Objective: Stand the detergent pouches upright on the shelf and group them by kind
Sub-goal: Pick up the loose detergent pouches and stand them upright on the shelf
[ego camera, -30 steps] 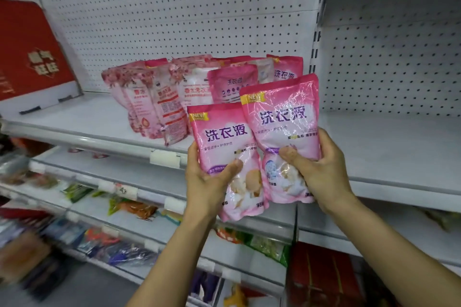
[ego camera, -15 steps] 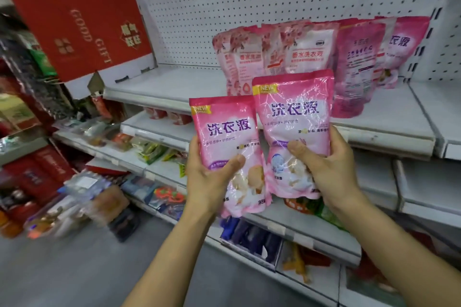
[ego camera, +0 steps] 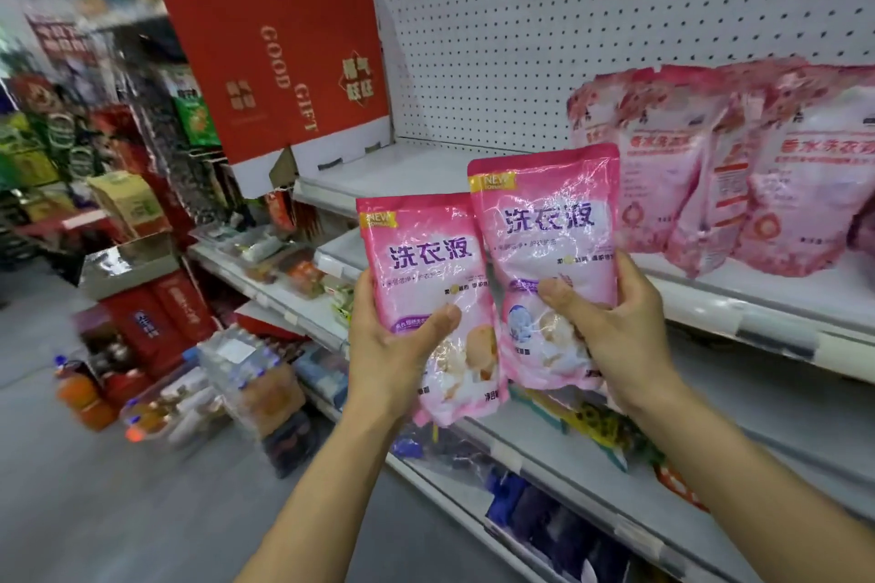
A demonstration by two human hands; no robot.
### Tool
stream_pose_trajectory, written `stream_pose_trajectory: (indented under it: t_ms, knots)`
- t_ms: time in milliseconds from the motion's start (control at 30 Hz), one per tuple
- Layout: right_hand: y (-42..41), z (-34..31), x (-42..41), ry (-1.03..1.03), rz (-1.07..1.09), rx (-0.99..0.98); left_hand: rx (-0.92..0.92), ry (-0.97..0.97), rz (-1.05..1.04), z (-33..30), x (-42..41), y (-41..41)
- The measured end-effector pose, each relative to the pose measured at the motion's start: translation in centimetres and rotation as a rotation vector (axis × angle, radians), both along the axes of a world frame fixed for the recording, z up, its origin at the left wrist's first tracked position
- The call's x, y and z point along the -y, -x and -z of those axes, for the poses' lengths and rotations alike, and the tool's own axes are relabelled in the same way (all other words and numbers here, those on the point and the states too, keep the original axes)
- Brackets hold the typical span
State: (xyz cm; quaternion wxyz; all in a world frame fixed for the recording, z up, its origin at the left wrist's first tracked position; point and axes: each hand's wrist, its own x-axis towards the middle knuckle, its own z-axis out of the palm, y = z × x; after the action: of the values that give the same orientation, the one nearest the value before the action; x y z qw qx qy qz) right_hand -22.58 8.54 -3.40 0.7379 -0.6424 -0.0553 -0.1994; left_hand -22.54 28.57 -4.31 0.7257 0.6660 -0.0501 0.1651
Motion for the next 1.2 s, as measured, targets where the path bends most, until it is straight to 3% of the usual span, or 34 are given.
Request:
stream_pose_trajectory:
  t_ms: [433, 933, 1200]
  knots:
    - [-18.6, -1.9, -7.7, 0.016, -0.004, 0.006, 0.033, -0.040, -0.024, -2.2, -8.1, -18.3]
    - [-38.4, -4.4, -14.9, -0.090, 0.328, -0.023, 0.041, -0.054, 0.302, -5.1, -16.4, -45.1]
    - [-46.9, -4.6, -14.0, -0.063, 0.428, -0.013, -0.028, 0.043, 0.454, -5.5, -15.3, -57.4]
